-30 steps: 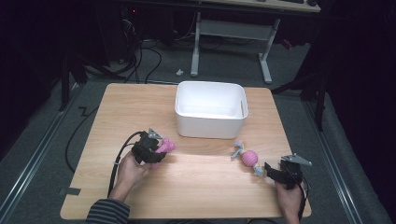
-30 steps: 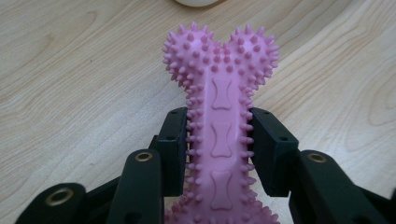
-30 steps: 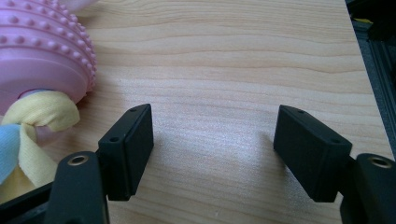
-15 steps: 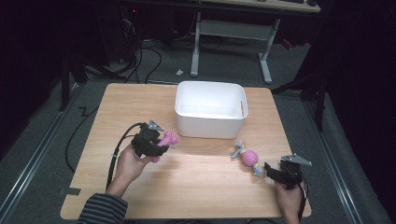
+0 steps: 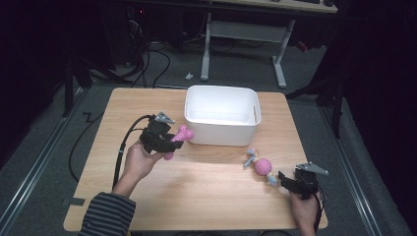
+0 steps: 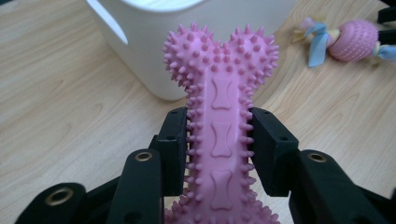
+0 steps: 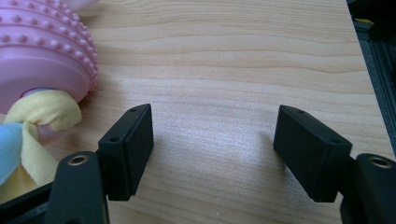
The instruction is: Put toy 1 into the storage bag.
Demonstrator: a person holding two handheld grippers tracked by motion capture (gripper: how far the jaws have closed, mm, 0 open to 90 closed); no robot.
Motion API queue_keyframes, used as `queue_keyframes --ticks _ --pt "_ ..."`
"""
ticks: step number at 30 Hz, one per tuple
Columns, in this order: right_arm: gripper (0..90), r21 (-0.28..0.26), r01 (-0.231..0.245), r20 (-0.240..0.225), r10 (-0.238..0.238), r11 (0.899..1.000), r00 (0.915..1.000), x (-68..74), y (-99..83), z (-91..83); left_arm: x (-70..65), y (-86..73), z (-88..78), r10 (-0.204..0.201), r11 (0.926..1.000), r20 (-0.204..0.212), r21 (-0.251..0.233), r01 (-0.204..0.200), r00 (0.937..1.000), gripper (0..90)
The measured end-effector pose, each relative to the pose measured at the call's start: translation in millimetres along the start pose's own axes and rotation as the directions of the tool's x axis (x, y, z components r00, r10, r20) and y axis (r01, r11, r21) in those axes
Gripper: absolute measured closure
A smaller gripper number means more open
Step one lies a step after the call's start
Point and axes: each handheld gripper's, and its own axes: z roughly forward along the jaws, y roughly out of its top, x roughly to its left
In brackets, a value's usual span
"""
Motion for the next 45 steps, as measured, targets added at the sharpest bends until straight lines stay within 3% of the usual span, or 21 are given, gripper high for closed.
queue_keyframes --ticks 5,17,30,45 --pt "29.0 0.000 0.000 0.000 0.000 1.000 1.0000 0.0 0.0 0.0 -2.9 23.1 -6.5 0.028 0.9995 0.018 -0.016 -0.028 0.9994 59.3" --pt "29.0 0.000 0.002 -0.002 -0.002 1.000 1.0000 0.1 0.0 0.0 -6.1 64.8 -3.0 0.065 0.9978 0.052 -0.013 -0.065 0.9965 59.3" --pt "29.0 0.000 0.002 -0.002 -0.002 1.000 1.0000 0.1 0.0 0.0 -10.8 101.0 7.3 0.106 0.9944 0.053 -0.004 -0.106 0.9929 59.3" --pt "28.9 0.001 -0.001 -0.002 0.001 1.000 1.0000 0.2 0.0 -0.1 -17.3 141.3 30.4 0.157 0.9875 0.036 0.015 -0.157 0.9870 59.1"
